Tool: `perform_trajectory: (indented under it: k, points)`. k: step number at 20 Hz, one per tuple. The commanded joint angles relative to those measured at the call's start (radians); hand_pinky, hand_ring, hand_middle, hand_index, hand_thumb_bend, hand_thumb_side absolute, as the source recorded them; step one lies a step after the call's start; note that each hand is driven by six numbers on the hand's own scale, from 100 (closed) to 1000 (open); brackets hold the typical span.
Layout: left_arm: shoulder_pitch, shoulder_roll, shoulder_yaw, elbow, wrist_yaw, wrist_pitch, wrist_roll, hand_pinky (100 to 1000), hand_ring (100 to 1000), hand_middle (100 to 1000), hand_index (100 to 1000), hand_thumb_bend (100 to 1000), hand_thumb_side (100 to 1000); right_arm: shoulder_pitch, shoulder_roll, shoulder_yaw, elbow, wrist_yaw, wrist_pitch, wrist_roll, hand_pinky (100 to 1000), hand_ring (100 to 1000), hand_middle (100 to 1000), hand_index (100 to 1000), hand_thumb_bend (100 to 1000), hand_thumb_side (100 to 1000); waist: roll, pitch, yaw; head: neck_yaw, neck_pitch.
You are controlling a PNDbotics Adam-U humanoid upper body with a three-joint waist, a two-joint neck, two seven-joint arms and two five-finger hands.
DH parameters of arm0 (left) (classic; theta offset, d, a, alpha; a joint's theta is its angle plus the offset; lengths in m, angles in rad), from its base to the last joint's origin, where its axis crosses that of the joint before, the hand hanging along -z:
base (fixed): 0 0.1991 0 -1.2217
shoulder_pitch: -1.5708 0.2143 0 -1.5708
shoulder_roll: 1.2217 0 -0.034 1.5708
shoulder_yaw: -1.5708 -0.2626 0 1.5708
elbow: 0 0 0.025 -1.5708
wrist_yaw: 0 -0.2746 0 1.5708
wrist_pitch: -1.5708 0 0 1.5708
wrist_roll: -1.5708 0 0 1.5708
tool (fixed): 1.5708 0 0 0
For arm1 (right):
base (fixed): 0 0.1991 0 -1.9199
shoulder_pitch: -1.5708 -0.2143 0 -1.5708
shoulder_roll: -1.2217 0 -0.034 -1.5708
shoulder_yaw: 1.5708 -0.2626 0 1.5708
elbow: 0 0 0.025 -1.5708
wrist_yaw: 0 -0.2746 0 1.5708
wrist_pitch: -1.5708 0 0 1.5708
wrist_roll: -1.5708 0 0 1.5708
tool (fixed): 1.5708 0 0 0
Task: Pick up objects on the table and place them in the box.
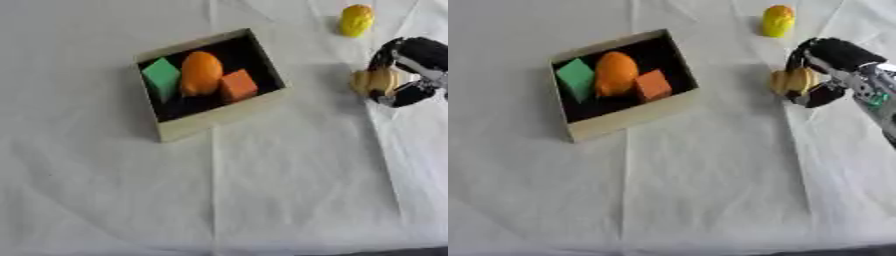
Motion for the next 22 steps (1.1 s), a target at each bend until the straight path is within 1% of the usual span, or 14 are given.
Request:
perform_trajectory:
  k: [1, 4, 6, 8, 10, 12, 13, 14, 15, 17, 21, 22]
  points:
    - [-0.005, 0.010, 0.012, -0.020, 0.002, -0.001, -0.002, 834, 746, 688, 837, 100, 689, 0.002, -0.030, -0.007, -0.044, 0.010, 0.005, -0.073, 686, 577, 469, 479, 362, 100, -0.007, -0.010, -0.001, -0.001, 0.004]
    - [-0.005, 0.010, 0.011, -0.020, 0.004, -0.002, -0.007, 834, 746, 685, 837, 100, 687, 0.013, -0.032, 0.003, -0.059, 0.005, 0.004, -0.108, 683, 569, 497, 500, 369, 100, -0.007, -0.016, -0.001, -0.003, 0.004]
    - [-0.005, 0.011, 0.011, -0.020, 0.004, -0.001, -0.010, 833, 745, 683, 837, 100, 688, 0.020, -0.034, -0.002, -0.082, -0.011, -0.003, -0.107, 684, 567, 520, 522, 368, 100, -0.008, -0.020, -0.001, -0.001, 0.004]
    - [-0.004, 0.013, 0.013, -0.020, 0.004, -0.001, -0.011, 832, 743, 681, 836, 100, 690, 0.028, -0.041, -0.016, -0.126, -0.033, -0.008, -0.097, 684, 569, 539, 544, 368, 100, -0.010, -0.025, -0.004, 0.003, 0.004]
    - [-0.002, 0.014, 0.013, -0.020, 0.005, 0.000, -0.013, 832, 742, 679, 836, 100, 690, 0.036, -0.051, -0.032, -0.182, -0.051, -0.007, -0.091, 684, 571, 543, 547, 368, 100, -0.013, -0.030, -0.008, 0.009, 0.004]
    - [-0.002, 0.015, 0.012, -0.020, 0.005, 0.002, -0.016, 833, 741, 678, 835, 100, 690, 0.042, -0.062, -0.044, -0.260, -0.071, -0.003, -0.083, 687, 573, 545, 549, 366, 100, -0.016, -0.036, -0.010, 0.014, 0.004]
    - [-0.002, 0.016, 0.012, -0.020, 0.005, 0.002, -0.018, 833, 741, 678, 835, 100, 699, 0.044, -0.068, -0.046, -0.302, -0.082, -0.002, -0.073, 688, 575, 547, 550, 283, 132, -0.017, -0.038, -0.011, 0.015, 0.004]
    - [-0.004, 0.018, 0.010, -0.020, 0.005, 0.001, -0.021, 833, 741, 678, 835, 100, 689, 0.043, -0.077, -0.047, -0.345, -0.088, -0.003, -0.060, 689, 574, 547, 551, 366, 100, -0.017, -0.041, -0.011, 0.017, 0.004]
    - [-0.006, 0.020, 0.008, -0.020, 0.004, -0.001, -0.024, 832, 742, 679, 835, 100, 689, 0.038, -0.086, -0.042, -0.390, -0.104, -0.004, -0.043, 690, 574, 548, 551, 364, 100, -0.018, -0.044, -0.010, 0.018, 0.004]
    - [-0.013, 0.023, 0.003, -0.020, 0.005, -0.005, -0.032, 830, 742, 679, 834, 100, 686, 0.003, -0.108, -0.026, -0.434, -0.146, -0.022, -0.015, 690, 574, 548, 552, 357, 100, -0.019, -0.052, -0.006, 0.017, 0.004]
    - [-0.022, 0.025, -0.006, -0.020, 0.009, -0.007, -0.047, 828, 740, 677, 835, 100, 686, -0.106, -0.136, 0.015, -0.447, -0.226, -0.072, 0.028, 691, 576, 550, 553, 329, 100, -0.024, -0.065, 0.005, 0.011, 0.004]
    - [-0.023, 0.025, -0.008, -0.020, 0.010, -0.007, -0.050, 828, 739, 677, 835, 100, 687, -0.134, -0.136, 0.026, -0.447, -0.245, -0.080, 0.039, 693, 573, 551, 553, 306, 100, -0.026, -0.068, 0.008, 0.009, 0.004]
